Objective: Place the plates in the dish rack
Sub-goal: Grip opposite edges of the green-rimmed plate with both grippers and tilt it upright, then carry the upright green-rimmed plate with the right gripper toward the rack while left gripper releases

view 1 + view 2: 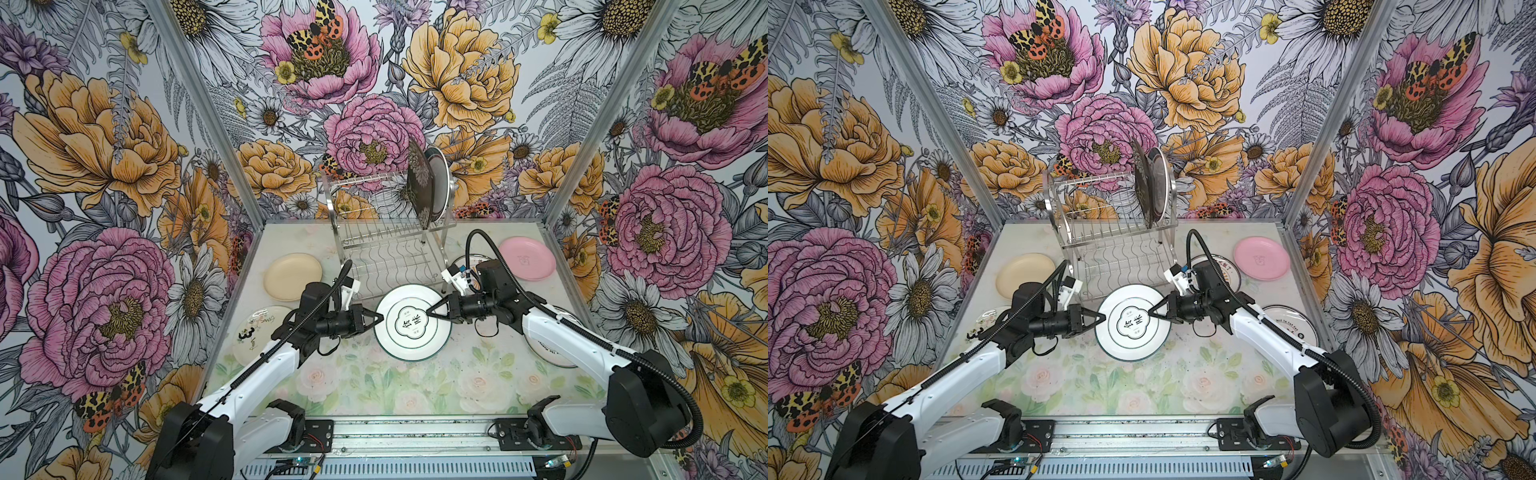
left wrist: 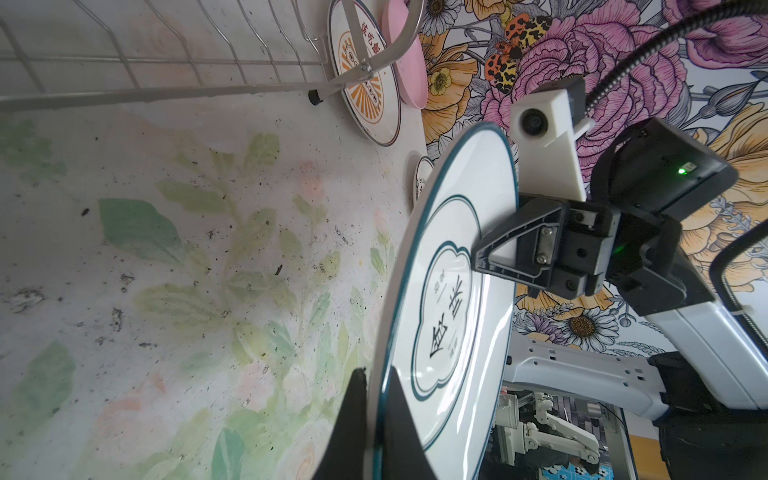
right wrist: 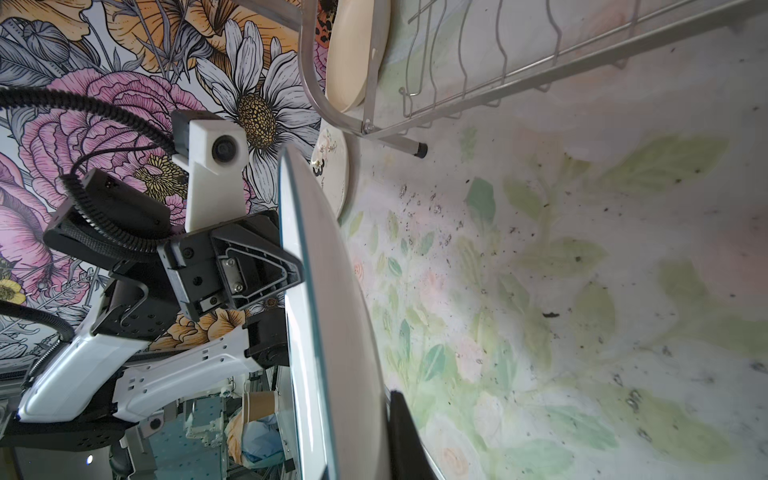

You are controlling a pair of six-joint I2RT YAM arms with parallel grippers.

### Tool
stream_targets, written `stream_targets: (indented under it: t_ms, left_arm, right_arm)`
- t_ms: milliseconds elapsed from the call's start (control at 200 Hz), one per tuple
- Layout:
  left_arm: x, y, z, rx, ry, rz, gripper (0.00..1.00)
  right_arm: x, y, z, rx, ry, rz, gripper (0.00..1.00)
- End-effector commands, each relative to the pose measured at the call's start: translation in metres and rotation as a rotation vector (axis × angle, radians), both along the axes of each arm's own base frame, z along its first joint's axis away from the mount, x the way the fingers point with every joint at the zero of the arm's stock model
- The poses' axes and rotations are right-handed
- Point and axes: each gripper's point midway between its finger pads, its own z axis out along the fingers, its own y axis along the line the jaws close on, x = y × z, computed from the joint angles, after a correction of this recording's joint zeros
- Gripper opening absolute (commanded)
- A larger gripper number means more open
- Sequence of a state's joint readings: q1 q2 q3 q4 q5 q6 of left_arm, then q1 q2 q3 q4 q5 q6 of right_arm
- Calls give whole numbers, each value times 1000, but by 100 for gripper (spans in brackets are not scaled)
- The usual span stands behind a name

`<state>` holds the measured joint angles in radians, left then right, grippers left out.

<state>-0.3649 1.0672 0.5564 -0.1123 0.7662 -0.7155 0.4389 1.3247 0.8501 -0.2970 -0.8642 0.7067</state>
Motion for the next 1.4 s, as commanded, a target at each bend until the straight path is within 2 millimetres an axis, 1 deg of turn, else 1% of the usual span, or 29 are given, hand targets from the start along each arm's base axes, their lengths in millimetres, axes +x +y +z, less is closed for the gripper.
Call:
stream_targets:
  t_ms: [0,55,140,155,195,215,265,340,385,445,510,540,610,676,726,856,911,1001,1171,1221,1231,1256,1396]
  left_arm:
    - [5,-5,20,-30,-80,-29,0]
    - [6,-2,17,-22,-72,-24,0]
    - [8,4,12,-2,-63,-8,0]
    - [8,5,12,0,-62,-3,2]
    - [9,9,9,6,-57,6,12]
    - [10,11,8,10,-53,13,19]
    - [12,17,7,20,-50,30,40]
    - [13,26,3,52,-42,58,64]
    - [13,30,-1,87,-39,71,74]
    - [15,36,-7,134,-30,93,81]
    - [17,43,-13,175,-19,129,84]
    - [18,45,-16,188,-14,141,87]
    - [20,51,-22,225,-3,169,91]
    - [22,56,-24,257,-4,189,94]
    - [25,60,-23,281,-8,207,94]
    - [31,67,-20,326,-28,240,96]
    - [33,69,-19,337,-32,249,97]
    - [34,70,-19,348,-38,258,97]
    - [33,70,-19,356,-41,260,97]
    - [33,70,-19,358,-43,261,97]
    - [33,70,-18,358,-43,262,97]
    - [33,71,-18,359,-44,264,97]
    - [32,72,-17,367,-47,270,98]
  right_arm:
    - [5,9,26,60,-65,24,4]
    - [6,8,26,53,-67,13,0]
    - [8,6,25,42,-68,-8,0]
    - [9,5,25,39,-69,-13,0]
    - [11,4,25,31,-76,-31,0]
    - [11,3,27,28,-83,-39,0]
    - [15,0,31,19,-103,-69,0]
    - [19,-7,40,3,-141,-126,0]
    - [21,-12,46,-9,-167,-162,0]
    - [22,-19,55,-33,-199,-208,0]
    - [22,-25,66,-59,-235,-247,0]
    - [21,-27,71,-75,-252,-262,0]
    - [16,-31,83,-127,-294,-279,0]
    - [12,-33,99,-181,-347,-290,0]
    - [7,-35,108,-225,-380,-294,0]
    - [-1,-38,141,-294,-467,-320,0]
    - [-3,-40,153,-325,-499,-332,0]
    - [-2,-44,179,-369,-559,-355,0]
    - [10,-50,228,-426,-661,-442,0]
    - [19,-55,241,-457,-690,-488,0]
    - [17,-50,244,-455,-699,-478,0]
    - [18,-49,252,-458,-720,-490,0]
    - [39,-46,292,-504,-822,-585,0]
